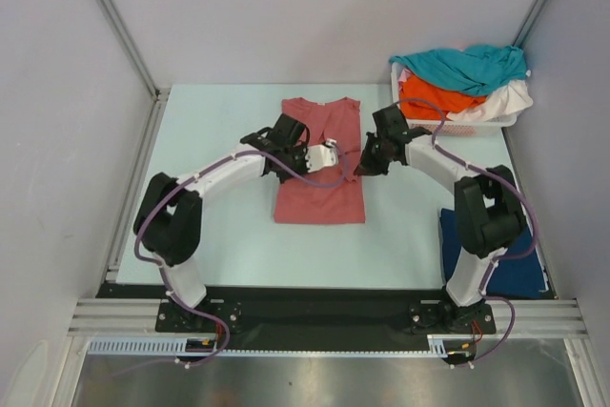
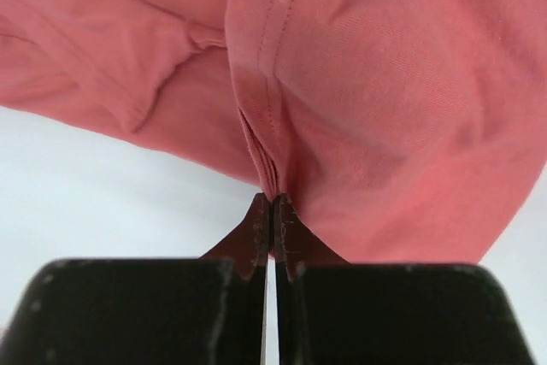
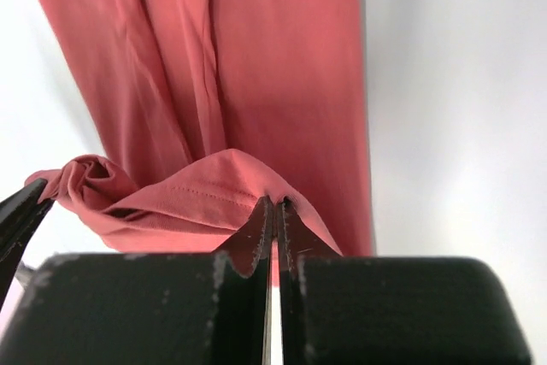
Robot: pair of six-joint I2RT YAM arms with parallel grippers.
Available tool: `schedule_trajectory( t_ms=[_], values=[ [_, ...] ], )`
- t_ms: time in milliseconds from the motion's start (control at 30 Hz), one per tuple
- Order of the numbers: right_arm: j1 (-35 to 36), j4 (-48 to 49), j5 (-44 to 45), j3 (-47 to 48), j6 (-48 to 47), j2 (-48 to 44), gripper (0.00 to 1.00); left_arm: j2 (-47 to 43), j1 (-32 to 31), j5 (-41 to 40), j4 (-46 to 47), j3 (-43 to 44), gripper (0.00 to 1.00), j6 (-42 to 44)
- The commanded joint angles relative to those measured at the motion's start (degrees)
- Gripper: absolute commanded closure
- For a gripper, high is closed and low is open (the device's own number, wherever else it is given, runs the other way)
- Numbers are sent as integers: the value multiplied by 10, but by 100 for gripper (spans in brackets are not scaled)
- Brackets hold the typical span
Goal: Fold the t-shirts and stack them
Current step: Fold the tshirt
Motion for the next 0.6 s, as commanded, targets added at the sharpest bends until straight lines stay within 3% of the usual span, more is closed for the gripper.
schedule_trajectory(
  t_ms=[0,467,500,533,567],
  values=[
    [-20,4,-4,61,-29,36,100,33,18,-8,34,54,100,-9],
    [-53,12,-17,149,-33,155,99,149,51,-27,71,144,100,-11],
    [-54,17,-11,148,-32,157,93,155,51,-29,71,144,100,-14],
    [-57,20,-9,148,-30,157,72,159,51,-34,70,145,100,-14],
    [-60,22,-8,155,-28,157,62,161,51,-38,68,146,98,-17]
  ],
)
